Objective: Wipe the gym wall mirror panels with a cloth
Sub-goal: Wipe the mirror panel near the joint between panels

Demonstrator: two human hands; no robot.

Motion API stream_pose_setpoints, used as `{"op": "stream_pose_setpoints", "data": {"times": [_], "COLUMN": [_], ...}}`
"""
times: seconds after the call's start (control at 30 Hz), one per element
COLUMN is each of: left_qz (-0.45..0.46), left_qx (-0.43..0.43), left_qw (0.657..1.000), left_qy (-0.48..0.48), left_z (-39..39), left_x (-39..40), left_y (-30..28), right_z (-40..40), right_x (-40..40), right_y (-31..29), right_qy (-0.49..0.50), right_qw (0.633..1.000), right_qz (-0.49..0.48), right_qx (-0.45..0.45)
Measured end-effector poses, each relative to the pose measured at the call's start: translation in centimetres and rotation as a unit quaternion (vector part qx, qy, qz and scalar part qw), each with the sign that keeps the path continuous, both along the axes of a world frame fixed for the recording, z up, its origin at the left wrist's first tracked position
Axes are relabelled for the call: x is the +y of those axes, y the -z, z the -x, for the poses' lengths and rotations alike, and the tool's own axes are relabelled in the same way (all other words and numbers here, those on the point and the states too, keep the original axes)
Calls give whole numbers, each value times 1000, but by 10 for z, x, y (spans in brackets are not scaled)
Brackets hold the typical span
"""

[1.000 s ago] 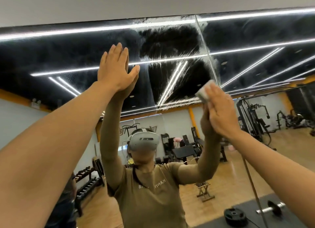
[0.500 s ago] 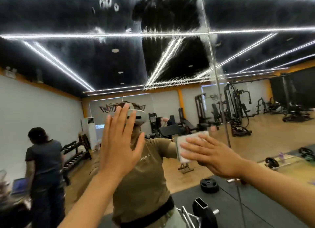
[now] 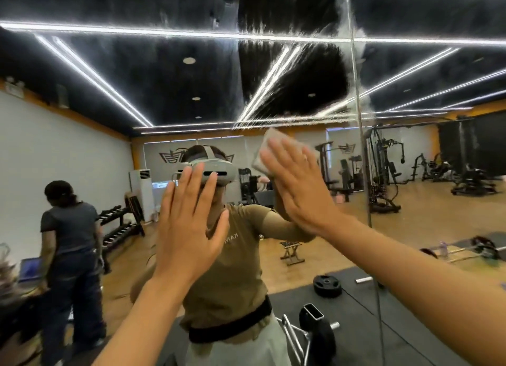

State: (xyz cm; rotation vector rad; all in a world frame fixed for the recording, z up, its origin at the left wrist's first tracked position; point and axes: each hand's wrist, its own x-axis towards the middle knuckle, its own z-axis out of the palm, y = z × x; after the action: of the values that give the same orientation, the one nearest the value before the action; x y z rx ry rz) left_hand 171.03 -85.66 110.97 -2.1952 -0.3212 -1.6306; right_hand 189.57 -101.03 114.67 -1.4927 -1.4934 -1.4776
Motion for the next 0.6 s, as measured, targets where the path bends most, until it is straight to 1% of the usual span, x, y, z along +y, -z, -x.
{"op": "stream_pose_setpoints", "data": {"times": [0.07, 0.13, 0.17, 0.23, 0.27, 0.3, 0.33, 0.37, 0.43, 0.47, 0.53, 0.57, 0.6], "left_qz": [-5, -7, -7, -9, -9, -9, -10, -13, -22, -26, -29, -30, -34], "left_qx": [1, -2, -4, -10, -14, -16, -17, -18, -27, -32, -39, -41, -42], "left_qw": [1000, 1000, 1000, 1000, 1000, 1000, 1000, 1000, 999, 999, 998, 998, 998], "left_qy": [2, 1, 1, -2, -6, -11, -15, -18, -22, -26, -33, -34, -36], "left_z": [0, 0, -1, -3, -4, -5, -6, -6, -7, -8, -10, -11, -11], "left_x": [0, 0, -1, -2, -2, -2, -2, -1, 1, 2, 3, 3, 3], "left_y": [0, 0, 1, 2, 2, 2, 3, 3, 3, 3, 3, 3, 3], "right_z": [-5, -20, -28, -41, -44, -46, -44, -43, -39, -36, -32, -31, -29], "right_x": [-8, -24, -32, -42, -44, -44, -42, -39, -31, -28, -22, -19, -16], "right_y": [56, 92, 99, 90, 77, 60, 41, 18, -32, -56, -93, -100, -99], "right_qy": [10, 30, 38, 46, 41, 36, 33, 34, 31, 27, 8, -5, -16], "right_qw": [989, 958, 939, 905, 894, 893, 903, 925, 975, 992, 999, 996, 994], "right_qz": [116, 211, 249, 305, 318, 318, 300, 264, 146, 77, -36, -69, -88], "right_qx": [-95, -191, -233, -292, -312, -317, -304, -273, -166, -101, 18, 53, 67]}}
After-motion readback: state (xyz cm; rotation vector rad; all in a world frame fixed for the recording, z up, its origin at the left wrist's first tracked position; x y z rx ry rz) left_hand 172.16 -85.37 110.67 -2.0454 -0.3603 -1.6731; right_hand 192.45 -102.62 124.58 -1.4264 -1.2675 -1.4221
